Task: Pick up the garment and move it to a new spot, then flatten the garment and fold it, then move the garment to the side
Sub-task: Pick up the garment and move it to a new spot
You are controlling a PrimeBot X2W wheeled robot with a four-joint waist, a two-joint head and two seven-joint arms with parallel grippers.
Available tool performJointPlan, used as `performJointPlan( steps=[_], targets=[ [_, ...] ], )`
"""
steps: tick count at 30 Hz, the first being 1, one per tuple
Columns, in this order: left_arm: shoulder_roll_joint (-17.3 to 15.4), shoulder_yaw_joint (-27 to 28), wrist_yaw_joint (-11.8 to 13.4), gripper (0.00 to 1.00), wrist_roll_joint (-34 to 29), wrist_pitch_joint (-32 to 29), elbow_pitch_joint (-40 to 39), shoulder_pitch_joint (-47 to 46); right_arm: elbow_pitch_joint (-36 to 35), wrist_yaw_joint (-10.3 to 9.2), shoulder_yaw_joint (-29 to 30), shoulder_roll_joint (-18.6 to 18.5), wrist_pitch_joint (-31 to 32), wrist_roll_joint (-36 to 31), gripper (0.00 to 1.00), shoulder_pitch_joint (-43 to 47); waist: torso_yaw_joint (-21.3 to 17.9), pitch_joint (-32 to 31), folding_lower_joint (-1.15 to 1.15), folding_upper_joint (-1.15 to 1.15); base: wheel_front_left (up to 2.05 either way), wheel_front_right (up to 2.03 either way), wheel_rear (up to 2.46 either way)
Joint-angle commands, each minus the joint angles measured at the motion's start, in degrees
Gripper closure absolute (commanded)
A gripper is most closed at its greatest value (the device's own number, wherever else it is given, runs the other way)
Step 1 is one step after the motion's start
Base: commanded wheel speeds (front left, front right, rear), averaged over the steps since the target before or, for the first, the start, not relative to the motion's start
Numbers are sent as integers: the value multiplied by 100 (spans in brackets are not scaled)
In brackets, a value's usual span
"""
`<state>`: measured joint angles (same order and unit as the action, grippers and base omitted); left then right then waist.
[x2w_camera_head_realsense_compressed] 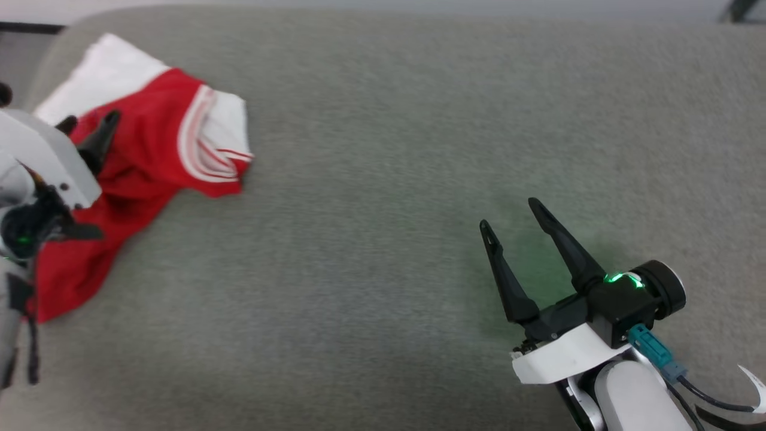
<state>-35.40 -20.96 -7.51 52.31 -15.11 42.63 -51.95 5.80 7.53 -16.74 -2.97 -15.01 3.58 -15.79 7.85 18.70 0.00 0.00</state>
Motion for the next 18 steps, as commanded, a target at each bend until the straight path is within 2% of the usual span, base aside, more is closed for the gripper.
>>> performJointPlan(
  steps=[1,5,12,18],
  targets=[
    [-110,-111,8,0,159,-169,-26,-114,-22,-8,-10,8,-24,50,0,-63,-444,436,0,0,0,0,0],
    [-393,-462,8,0,663,-771,-1,-134,-48,-8,-53,10,-24,54,0,-129,-587,572,0,0,0,0,0],
    [-683,-752,8,0,1126,-1044,230,-292,-198,-8,-188,9,-25,-53,0,-290,-865,991,0,0,0,0,0],
    [-485,-1065,7,0,1210,-1247,694,-385,-308,-8,-172,11,-25,-100,0,-320,-976,1214,0,0,0,0,0]
  ],
)
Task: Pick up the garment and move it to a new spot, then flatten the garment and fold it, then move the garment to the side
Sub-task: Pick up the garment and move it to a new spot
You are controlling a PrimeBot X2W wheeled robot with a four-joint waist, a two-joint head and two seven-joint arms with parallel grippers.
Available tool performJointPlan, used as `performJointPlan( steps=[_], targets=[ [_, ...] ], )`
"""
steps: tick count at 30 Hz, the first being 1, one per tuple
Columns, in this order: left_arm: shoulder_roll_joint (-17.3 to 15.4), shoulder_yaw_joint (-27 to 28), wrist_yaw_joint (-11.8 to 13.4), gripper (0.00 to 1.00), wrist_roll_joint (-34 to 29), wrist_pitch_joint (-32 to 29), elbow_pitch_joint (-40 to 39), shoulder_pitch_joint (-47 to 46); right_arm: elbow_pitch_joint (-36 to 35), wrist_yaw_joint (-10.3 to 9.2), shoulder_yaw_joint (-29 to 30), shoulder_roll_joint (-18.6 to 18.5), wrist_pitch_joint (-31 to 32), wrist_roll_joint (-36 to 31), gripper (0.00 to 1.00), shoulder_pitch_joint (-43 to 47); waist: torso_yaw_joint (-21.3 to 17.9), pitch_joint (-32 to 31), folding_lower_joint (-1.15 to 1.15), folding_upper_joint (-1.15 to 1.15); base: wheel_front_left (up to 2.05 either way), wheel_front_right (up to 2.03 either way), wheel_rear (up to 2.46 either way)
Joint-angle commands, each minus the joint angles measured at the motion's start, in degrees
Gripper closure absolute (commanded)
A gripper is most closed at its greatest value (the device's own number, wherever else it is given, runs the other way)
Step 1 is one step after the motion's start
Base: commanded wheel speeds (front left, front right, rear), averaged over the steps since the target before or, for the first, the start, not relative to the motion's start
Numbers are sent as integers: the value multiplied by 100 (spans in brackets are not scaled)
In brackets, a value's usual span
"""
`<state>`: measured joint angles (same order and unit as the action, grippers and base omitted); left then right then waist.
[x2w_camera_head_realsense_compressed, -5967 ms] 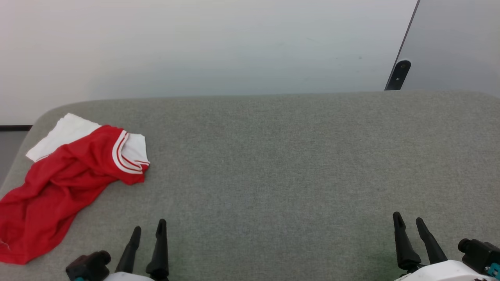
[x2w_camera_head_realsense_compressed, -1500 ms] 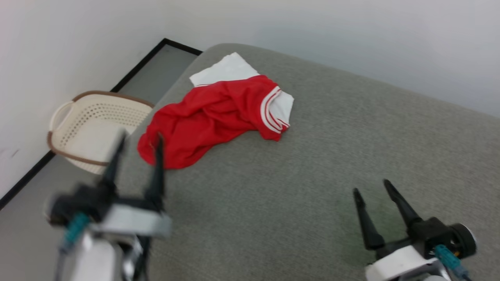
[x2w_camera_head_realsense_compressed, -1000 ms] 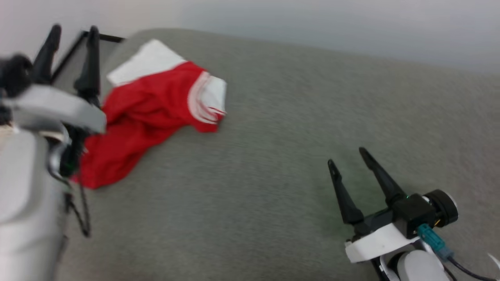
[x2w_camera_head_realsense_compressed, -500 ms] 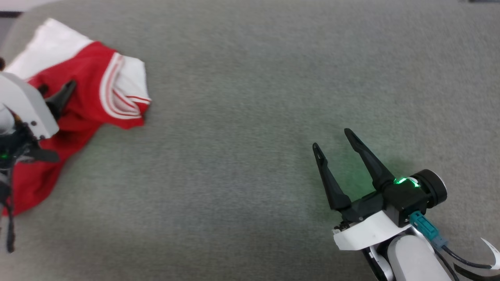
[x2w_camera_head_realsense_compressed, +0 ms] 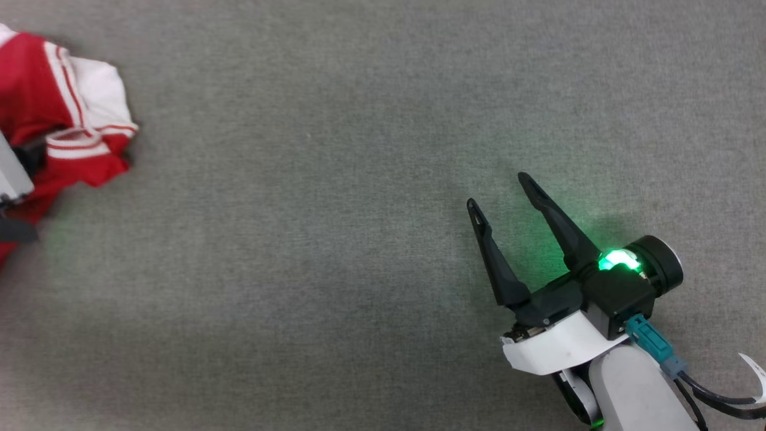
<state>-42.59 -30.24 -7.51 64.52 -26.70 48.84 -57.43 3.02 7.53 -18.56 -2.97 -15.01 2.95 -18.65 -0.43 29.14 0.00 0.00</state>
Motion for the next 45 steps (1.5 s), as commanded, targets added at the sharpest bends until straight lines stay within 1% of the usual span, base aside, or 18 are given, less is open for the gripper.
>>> performJointPlan(
  steps=[1,5,10,11,12,13,15,21,24,26,28,33,38,39,41,42,43,45],
  targets=[
    [319,-185,7,0,45,-162,148,159,-46,-8,20,11,-25,-43,0,-34,-153,191,0,0,0,0,0],
    [555,-311,6,0,292,-489,302,210,-102,-8,24,11,-25,-49,0,-31,-162,241,0,0,0,0,0],
    [607,-514,-3,0,461,-779,241,280,-149,-8,3,11,-25,-55,0,-70,-182,257,0,0,0,0,0],
    [596,-531,-12,35,505,-766,195,306,-161,-8,1,10,-25,-57,0,-81,-187,257,0,0,0,0,0],
    [581,-542,-16,63,528,-713,179,325,-168,-8,3,10,-25,-54,0,-85,-190,254,0,0,0,0,0],
    [566,-577,-16,100,509,-673,190,326,-183,-8,9,10,-25,-49,0,-91,-192,250,0,0,0,0,0],
    [601,-613,-17,100,545,-586,102,339,-199,-8,39,10,-25,-3,0,-81,-183,229,0,0,0,0,0],
    [547,-452,-23,100,543,450,65,128,-86,-8,115,10,-25,65,0,-46,-122,12,0,0,0,0,0],
    [440,-484,-23,100,477,900,36,140,-37,-8,132,10,-25,131,0,-45,-94,-164,0,0,0,0,0],
    [425,-490,-23,100,523,1097,-13,149,-7,-8,153,9,-25,174,0,16,-66,-318,0,0,0,0,0],
    [327,-520,-19,100,534,1319,-123,191,18,-8,173,8,-24,219,0,92,-40,-473,0,0,0,0,0],
    [239,-656,-7,100,655,1573,-564,244,50,-8,227,7,-25,305,0,214,-3,-756,0,0,0,0,0],
    [122,-916,-6,100,792,1772,-1353,251,51,-8,371,8,-25,440,0,408,-19,-1069,0,0,0,0,0],
    [82,-1066,-4,100,814,1799,-1679,202,28,-8,432,9,-25,512,0,475,-47,-1160,0,0,0,0,0],
    [76,-1217,-2,100,862,1783,-1990,130,14,-8,495,7,-25,582,0,555,-81,-1243,0,0,0,0,0],
    [76,-1217,-2,100,862,1783,-1990,130,14,-8,495,7,-25,582,0,555,-81,-1243,0,0,0,0,0],
    [76,-1385,-2,100,878,1735,-2288,67,0,-8,564,8,-25,610,0,618,-121,-1320,0,0,0,0,0],
    [129,-1521,-2,100,1002,1669,-2591,11,-9,-8,623,8,-25,651,0,669,-171,-1380,0,0,0,0,0]
  ],
)
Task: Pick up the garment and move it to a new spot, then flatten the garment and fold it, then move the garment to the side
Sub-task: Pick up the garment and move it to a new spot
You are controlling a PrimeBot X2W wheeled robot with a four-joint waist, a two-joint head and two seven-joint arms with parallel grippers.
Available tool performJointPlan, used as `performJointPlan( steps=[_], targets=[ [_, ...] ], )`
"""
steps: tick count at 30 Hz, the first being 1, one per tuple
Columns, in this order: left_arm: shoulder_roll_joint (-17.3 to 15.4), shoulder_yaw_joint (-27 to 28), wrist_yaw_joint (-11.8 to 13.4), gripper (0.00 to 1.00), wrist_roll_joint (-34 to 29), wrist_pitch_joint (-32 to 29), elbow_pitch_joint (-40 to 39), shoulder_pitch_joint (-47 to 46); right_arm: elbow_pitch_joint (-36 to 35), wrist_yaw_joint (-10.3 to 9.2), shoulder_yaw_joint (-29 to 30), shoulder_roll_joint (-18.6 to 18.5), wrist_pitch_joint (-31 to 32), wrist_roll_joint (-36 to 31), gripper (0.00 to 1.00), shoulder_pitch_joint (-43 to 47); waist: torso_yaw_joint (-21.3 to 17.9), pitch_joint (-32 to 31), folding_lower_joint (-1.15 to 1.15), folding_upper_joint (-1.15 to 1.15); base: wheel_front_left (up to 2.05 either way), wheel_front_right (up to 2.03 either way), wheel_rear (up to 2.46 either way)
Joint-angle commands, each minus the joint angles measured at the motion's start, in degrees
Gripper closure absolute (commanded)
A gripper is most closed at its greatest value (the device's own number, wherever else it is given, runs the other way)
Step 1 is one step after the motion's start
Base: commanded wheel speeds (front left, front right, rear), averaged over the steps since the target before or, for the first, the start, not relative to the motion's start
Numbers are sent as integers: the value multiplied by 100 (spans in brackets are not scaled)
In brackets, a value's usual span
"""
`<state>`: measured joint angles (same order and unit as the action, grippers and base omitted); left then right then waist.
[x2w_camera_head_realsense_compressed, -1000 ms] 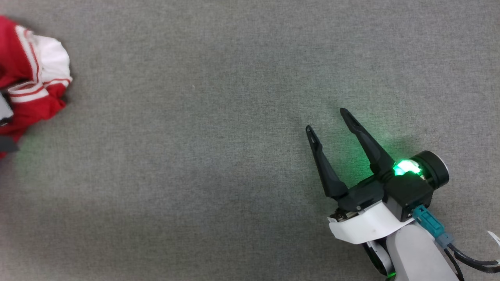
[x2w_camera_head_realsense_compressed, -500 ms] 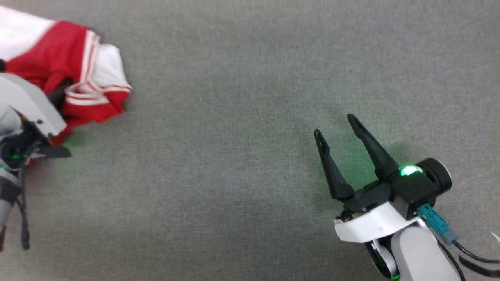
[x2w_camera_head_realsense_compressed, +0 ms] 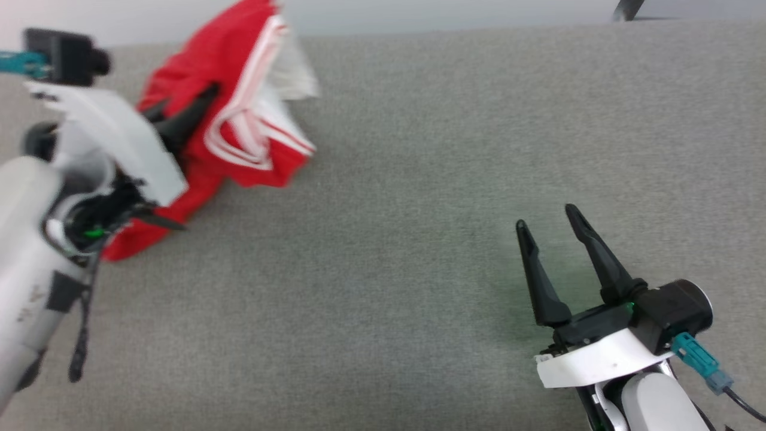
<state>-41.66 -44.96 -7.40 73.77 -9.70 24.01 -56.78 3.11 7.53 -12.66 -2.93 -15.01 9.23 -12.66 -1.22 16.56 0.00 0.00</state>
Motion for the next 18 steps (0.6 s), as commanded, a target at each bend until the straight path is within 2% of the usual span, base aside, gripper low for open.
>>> performJointPlan(
  steps=[1,6,11,18],
  targets=[
    [66,-128,-13,100,122,-77,-265,-97,-26,-8,54,4,-25,46,0,91,-127,-154,0,0,0,0,0],
    [164,-482,-13,100,245,-337,-853,-225,-67,-8,149,4,-25,142,0,153,-272,-214,0,0,0,0,0],
    [346,-939,-13,100,61,-453,-1306,-407,-137,-8,243,4,-25,306,0,197,-516,-211,0,0,0,0,0],
    [823,-1379,-13,100,-287,-394,-873,-999,-227,-8,216,5,-25,540,0,40,-988,-6,0,0,0,0,0]
  ],
)
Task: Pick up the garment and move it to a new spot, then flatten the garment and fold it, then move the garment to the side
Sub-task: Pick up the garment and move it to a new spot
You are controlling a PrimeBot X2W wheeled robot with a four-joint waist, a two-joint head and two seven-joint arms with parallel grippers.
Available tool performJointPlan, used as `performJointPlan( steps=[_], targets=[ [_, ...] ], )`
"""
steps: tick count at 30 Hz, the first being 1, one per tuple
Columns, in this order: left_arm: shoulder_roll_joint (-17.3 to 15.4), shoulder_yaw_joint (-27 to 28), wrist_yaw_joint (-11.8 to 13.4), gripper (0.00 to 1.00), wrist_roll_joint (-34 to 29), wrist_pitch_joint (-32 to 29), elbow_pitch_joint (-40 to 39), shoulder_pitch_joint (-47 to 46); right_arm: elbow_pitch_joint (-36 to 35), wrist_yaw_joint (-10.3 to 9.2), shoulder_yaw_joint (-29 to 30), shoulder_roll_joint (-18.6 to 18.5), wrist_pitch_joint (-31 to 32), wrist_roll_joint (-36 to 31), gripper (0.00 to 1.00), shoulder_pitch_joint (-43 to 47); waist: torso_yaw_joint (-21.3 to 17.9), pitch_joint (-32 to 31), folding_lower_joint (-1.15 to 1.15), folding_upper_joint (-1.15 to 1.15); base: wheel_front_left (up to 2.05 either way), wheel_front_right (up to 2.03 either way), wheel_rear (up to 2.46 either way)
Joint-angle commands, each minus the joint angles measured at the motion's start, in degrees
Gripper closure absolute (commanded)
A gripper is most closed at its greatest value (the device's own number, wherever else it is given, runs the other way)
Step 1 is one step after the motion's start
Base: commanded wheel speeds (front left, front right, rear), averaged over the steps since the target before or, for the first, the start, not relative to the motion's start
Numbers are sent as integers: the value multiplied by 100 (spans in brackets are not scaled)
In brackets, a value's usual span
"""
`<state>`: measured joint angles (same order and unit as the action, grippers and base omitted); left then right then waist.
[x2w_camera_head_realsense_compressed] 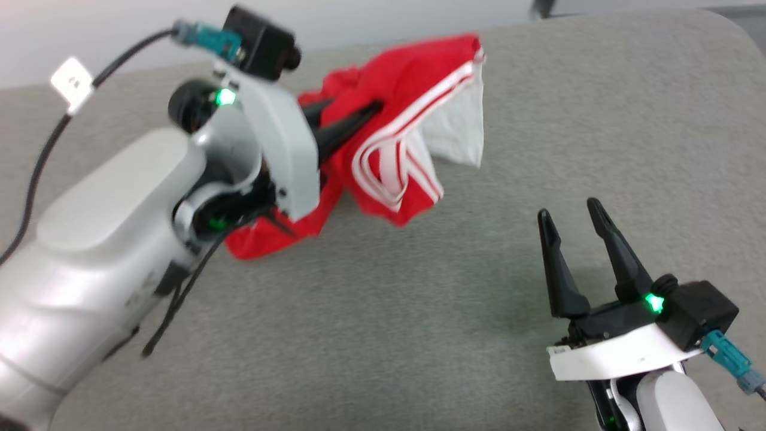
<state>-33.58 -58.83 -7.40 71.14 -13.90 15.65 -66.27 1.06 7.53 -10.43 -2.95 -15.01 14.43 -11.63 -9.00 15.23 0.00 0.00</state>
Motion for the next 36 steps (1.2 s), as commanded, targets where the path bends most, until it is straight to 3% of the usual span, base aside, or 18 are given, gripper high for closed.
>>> performJointPlan(
  steps=[1,7,13,32,33,34,35,36],
  targets=[
    [80,-24,-13,100,-85,103,60,-179,-32,-8,-36,8,-25,59,0,-96,-297,172,0,0,0,0,0],
    [390,-608,-13,100,-437,651,281,-581,-112,-8,4,8,-24,219,0,-126,-611,380,0,0,0,0,0],
    [269,-1328,-12,100,-376,541,266,-273,-144,-8,50,7,-25,335,0,-166,-689,537,0,0,0,0,0],
    [56,-1505,2,100,-716,-654,457,505,-174,-8,-55,7,-25,443,0,-443,-749,928,0,0,0,0,0],
    [67,-1511,2,93,-672,-698,459,530,-160,-8,-50,6,-25,456,0,-440,-759,930,0,0,0,0,0],
    [75,-1517,2,70,-666,-732,431,541,-150,-8,-46,7,-25,457,0,-438,-765,929,0,0,0,0,0],
    [76,-1518,2,54,-665,-726,418,533,-139,-8,-37,7,-25,459,0,-432,-766,924,0,0,0,0,0],
    [77,-1518,2,14,-656,-703,416,517,-125,-8,-27,7,-25,456,0,-424,-763,915,0,0,0,0,0]
  ],
)
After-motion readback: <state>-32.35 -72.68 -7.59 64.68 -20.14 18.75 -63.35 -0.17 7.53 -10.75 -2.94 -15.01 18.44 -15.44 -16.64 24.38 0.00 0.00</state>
